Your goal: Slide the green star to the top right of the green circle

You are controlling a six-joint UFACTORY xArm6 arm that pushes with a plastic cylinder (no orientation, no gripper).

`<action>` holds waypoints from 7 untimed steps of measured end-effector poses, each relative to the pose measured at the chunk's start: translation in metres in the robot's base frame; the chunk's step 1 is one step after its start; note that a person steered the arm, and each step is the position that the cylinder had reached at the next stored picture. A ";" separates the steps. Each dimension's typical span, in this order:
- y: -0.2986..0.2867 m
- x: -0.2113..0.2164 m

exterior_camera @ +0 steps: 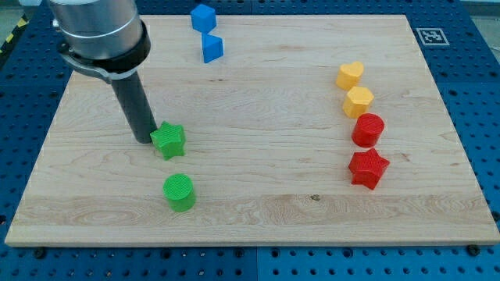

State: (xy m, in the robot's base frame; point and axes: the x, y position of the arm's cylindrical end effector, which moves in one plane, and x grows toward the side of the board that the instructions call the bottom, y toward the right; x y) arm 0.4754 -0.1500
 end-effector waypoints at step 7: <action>0.033 0.004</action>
